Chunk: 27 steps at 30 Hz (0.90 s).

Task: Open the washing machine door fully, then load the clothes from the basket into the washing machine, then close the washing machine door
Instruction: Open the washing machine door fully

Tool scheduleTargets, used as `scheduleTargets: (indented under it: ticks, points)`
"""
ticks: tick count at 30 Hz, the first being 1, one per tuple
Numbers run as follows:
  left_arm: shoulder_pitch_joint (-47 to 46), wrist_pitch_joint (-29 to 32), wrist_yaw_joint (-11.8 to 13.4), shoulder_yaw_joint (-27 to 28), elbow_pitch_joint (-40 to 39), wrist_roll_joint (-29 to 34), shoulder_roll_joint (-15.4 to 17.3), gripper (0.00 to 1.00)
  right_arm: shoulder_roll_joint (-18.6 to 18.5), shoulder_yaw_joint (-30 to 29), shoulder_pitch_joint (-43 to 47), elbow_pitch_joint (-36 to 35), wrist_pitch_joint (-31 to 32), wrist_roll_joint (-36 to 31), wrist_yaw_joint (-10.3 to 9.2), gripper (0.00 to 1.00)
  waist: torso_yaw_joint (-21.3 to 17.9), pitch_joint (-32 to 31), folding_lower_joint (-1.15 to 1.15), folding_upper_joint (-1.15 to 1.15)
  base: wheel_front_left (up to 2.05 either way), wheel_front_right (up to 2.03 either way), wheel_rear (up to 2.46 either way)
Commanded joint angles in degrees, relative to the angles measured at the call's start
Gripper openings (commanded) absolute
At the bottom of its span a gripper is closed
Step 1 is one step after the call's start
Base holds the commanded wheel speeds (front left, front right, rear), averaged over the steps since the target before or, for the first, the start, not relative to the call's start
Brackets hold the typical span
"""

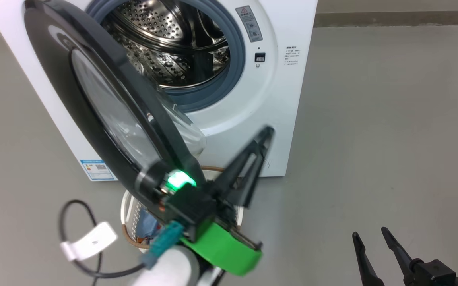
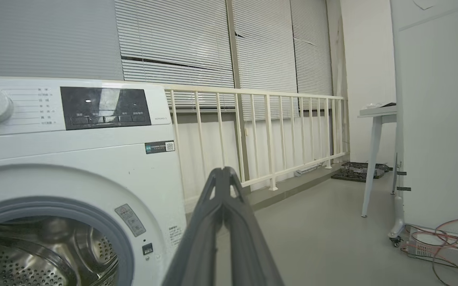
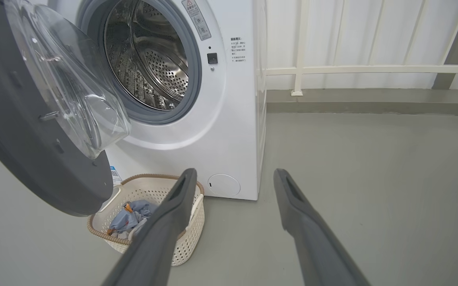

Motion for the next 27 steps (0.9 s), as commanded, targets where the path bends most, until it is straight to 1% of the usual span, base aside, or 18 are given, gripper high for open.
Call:
scheduleTargets:
  ticks: [1, 5, 8, 12, 20, 27]
  points:
    - [-0.6, 0.6, 0.6, 1.1, -0.8, -0.6, 0.7, 0.00, -0.5, 1.6, -1.4, -1.2, -0.5, 0.0, 0.09, 1.00, -0.1, 0.1, 0.00, 0.00, 0.00, 0.00, 0.00]
    - [1.5, 2.9, 2.2, -2.2, 2.4, -2.7, 0.7, 0.00, -0.5, 1.3, -1.3, -1.4, -0.5, -0.1, 0.09, 1.00, -0.1, 0.4, 0.00, 0.00, 0.00, 0.00, 0.00]
    - [2.6, 3.2, 3.5, -3.2, 5.8, -3.3, 0.7, 0.00, -0.5, 1.2, -1.3, -1.5, -0.5, -0.3, 0.09, 1.00, -0.1, 0.7, 0.00, 0.00, 0.00, 0.00, 0.00]
    - [2.6, 2.5, 5.0, -2.8, 10.8, -4.2, 0.7, 0.00, -0.5, 1.0, -1.6, -1.7, -0.5, -1.1, 0.09, 1.00, -0.2, 1.0, 0.00, 0.00, 0.00, 0.00, 0.00]
    - [0.1, -0.5, 6.9, -1.3, 18.5, -7.2, 0.7, 0.00, -0.5, 0.7, -2.2, -1.6, -0.2, -1.2, 0.09, 1.00, -0.8, 1.4, 0.00, 0.00, 0.00, 0.00, 0.00]
    - [-1.9, -1.4, 9.9, -0.7, 22.9, -10.7, 0.7, 0.00, -0.5, 0.4, -2.6, -2.0, -0.2, -1.0, 0.09, 1.00, -1.1, 2.2, 0.00, 0.00, 0.00, 0.00, 0.00]
